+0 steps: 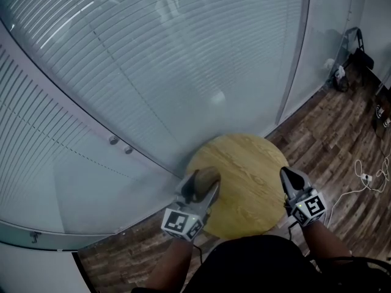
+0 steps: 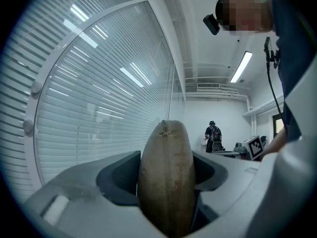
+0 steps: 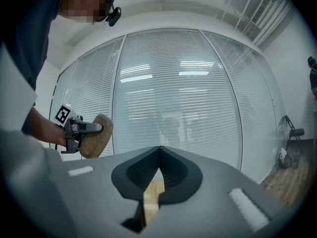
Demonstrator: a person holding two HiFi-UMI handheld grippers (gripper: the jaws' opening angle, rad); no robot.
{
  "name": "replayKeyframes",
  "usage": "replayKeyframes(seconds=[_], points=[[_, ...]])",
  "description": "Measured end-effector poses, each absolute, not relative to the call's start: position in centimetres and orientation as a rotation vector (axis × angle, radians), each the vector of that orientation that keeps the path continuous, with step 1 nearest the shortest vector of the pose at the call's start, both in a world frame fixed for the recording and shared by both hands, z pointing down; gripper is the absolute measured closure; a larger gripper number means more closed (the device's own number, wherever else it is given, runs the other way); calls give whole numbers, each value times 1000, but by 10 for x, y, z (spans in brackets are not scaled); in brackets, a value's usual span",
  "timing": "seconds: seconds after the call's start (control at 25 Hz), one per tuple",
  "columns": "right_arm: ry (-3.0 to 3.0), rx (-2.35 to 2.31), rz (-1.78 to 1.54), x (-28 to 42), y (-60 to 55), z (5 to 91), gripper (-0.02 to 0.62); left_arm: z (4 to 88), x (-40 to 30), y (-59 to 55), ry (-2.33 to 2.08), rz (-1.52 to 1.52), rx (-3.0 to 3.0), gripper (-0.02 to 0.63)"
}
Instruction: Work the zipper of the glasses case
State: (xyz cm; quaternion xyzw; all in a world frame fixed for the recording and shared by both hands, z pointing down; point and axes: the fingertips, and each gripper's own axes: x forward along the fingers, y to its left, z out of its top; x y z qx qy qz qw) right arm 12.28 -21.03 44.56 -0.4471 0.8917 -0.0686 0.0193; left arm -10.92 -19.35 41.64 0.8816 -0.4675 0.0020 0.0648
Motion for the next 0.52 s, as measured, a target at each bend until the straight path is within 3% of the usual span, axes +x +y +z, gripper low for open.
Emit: replayKeyframes(seconds=[0.52], points=[[2736,-1435,-206,136,-213,435,589,408,-87,-192,-1303,22,2724,307]])
